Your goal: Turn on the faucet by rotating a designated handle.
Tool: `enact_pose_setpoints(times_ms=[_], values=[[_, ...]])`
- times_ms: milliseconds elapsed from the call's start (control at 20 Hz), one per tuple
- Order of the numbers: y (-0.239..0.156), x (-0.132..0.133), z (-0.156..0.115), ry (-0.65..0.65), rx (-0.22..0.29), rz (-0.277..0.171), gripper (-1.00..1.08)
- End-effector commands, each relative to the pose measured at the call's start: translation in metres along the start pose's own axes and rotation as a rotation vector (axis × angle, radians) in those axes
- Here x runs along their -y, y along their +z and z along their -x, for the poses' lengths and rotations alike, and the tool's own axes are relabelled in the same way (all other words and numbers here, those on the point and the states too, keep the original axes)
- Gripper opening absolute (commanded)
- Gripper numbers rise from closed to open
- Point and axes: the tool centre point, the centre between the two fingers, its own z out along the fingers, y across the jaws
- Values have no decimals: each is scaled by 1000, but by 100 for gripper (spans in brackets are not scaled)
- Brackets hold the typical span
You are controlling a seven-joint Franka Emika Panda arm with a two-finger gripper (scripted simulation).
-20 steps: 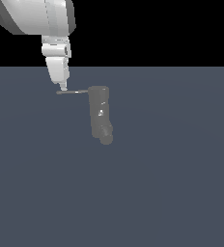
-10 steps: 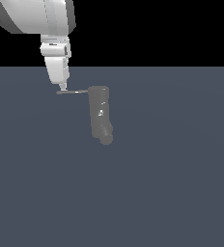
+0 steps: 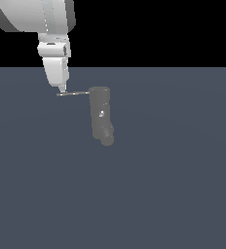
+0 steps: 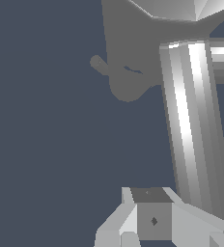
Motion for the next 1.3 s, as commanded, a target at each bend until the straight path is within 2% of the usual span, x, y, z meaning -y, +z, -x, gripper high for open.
enact_pose_setpoints(times_ms=[0,1050,1250], values=[[0,-8,-2,2,-2,3,-100],[0,-66,-4,2,-1,3,-100],[0,-67,-10,6,0,1,-100]])
